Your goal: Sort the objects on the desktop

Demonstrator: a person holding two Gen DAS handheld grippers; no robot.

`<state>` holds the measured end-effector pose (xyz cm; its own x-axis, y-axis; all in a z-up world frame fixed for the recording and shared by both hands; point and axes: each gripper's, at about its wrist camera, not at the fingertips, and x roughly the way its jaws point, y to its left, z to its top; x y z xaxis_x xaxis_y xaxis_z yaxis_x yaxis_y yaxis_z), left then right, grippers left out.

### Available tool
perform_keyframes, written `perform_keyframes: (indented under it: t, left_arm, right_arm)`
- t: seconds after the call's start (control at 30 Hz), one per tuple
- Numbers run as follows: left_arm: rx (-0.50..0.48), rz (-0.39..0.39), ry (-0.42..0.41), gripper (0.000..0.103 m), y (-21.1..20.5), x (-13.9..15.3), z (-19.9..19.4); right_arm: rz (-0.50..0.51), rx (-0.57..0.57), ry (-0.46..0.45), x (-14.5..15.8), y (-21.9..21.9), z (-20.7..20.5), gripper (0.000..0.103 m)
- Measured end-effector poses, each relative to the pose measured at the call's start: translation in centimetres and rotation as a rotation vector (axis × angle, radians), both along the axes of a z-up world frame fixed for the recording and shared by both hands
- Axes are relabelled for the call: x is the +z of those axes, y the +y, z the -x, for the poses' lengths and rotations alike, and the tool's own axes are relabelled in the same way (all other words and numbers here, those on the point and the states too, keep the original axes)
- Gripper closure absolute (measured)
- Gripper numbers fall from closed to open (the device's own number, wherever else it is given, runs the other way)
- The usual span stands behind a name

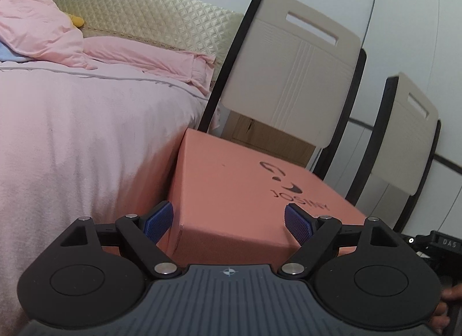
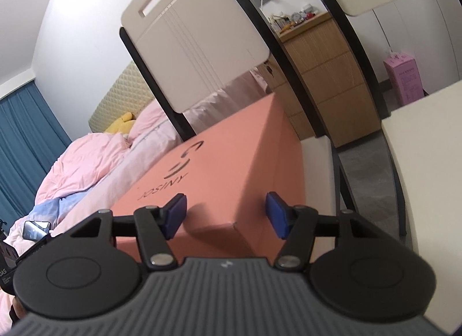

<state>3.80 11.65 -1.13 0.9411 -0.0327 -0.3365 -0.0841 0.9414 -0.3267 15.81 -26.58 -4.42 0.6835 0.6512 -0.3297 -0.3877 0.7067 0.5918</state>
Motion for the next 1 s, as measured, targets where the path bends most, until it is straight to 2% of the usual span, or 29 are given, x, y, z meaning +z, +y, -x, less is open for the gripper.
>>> perform_keyframes:
  t: [0.33,0.4,0.5,0.73,0.87,1.0]
  left_arm:
    - [0.010,-0.049,0.036,0.017,-0.1,-0.4,-0.9]
    - [0.011,-0.087,0.018,0.017,-0.7,0.1,-0.4]
    - [0.019,-0.139,-0.015,0.015,-1.6,1.3,0.6]
    - [0.053,-0.214,-0.062,0.010,-3.4,3.5,3.4]
    - [0.084,-0.274,-0.109,0.005,-4.5,4.5,5.2]
    - [0.109,-0.348,-0.170,0.000,-5.9,4.8,6.9]
  right_arm:
    - [0.058,-0.004,0.014,0.0,0.8,0.0,0.041]
    - [0.072,-0.014,0.008,0.2,1.0,0.2,0.042]
    - [0.119,-0.047,-0.044,1.3,1.5,1.2,0.042]
    - [0.222,-0.098,-0.234,4.5,2.5,4.6,0.042]
    - [0.228,-0.098,-0.297,5.0,2.8,7.2,0.041]
    - [0.233,-0.112,-0.346,5.0,3.3,9.6,0.034]
